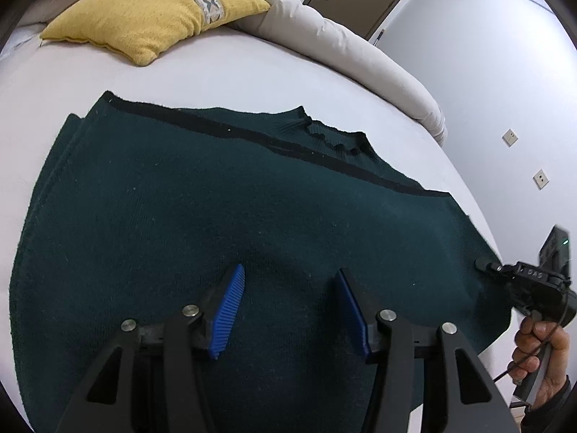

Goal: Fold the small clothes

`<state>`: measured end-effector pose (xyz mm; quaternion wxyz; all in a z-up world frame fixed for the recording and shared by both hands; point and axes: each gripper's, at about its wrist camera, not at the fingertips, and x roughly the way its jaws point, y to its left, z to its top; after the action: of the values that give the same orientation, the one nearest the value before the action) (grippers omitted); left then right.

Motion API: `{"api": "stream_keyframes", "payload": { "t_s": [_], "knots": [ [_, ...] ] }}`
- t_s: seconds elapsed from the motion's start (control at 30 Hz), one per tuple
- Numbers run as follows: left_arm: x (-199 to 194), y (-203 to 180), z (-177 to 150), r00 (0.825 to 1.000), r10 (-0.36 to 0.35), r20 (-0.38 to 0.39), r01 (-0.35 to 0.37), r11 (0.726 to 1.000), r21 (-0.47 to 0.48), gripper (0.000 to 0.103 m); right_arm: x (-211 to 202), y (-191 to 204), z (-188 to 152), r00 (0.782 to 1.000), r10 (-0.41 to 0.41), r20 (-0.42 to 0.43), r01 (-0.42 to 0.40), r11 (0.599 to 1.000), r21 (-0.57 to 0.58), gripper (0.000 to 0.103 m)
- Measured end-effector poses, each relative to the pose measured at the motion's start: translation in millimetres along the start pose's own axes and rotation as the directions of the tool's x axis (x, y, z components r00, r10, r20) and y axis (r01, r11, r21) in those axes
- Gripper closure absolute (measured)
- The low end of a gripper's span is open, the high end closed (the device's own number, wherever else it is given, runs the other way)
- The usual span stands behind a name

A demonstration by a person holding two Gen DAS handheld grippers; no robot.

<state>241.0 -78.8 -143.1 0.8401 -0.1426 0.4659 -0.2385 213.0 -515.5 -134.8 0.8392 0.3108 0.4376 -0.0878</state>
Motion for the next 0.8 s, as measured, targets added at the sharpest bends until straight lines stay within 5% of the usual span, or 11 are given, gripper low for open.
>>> {"api": "stream_keyframes", "payload": {
  "t_s": [0.17, 0.27, 0.33, 0.43, 0.53, 0.67, 0.77, 0.8],
  "knots": [
    [-7, 20, 3, 0.995, -0.097, 0.007, 0.097, 0.99, -0.103, 0.053, -15, 121, -12, 1.0, -0.003, 0.023, 0.009, 0.96, -0.28, 0.092],
    [-17, 48, 4, 0.974, -0.226, 0.033, 0.227, 0.938, -0.264, 0.053, 0, 195, -42, 0.999, 0.025, -0.021, -0.031, 0.897, -0.441, 0.092],
    [-25, 63, 4, 0.967, -0.25, 0.053, 0.253, 0.912, -0.321, 0.053, 29, 229, -65, 0.997, 0.002, -0.076, -0.042, 0.853, -0.521, 0.092],
    [-33, 79, 4, 0.964, -0.257, 0.064, 0.263, 0.902, -0.342, 0.053, 78, 249, -93, 0.984, -0.053, -0.172, -0.053, 0.829, -0.556, 0.091],
    [-33, 85, 5, 0.957, -0.283, 0.058, 0.285, 0.89, -0.357, 0.052, 87, 250, -103, 0.986, -0.053, -0.158, -0.045, 0.827, -0.56, 0.091],
    [-33, 72, 9, 0.958, -0.281, 0.055, 0.282, 0.895, -0.346, 0.033, 77, 248, -102, 0.987, -0.034, -0.157, -0.061, 0.825, -0.562, 0.087],
    [-28, 52, 13, 0.958, -0.284, 0.023, 0.277, 0.908, -0.313, 0.029, 57, 238, -112, 0.984, 0.015, -0.177, -0.116, 0.81, -0.575, 0.067],
    [-24, 47, 14, 0.959, -0.283, 0.007, 0.272, 0.914, -0.302, 0.028, 56, 235, -116, 0.984, 0.031, -0.175, -0.129, 0.804, -0.581, 0.048]
  ]
}}
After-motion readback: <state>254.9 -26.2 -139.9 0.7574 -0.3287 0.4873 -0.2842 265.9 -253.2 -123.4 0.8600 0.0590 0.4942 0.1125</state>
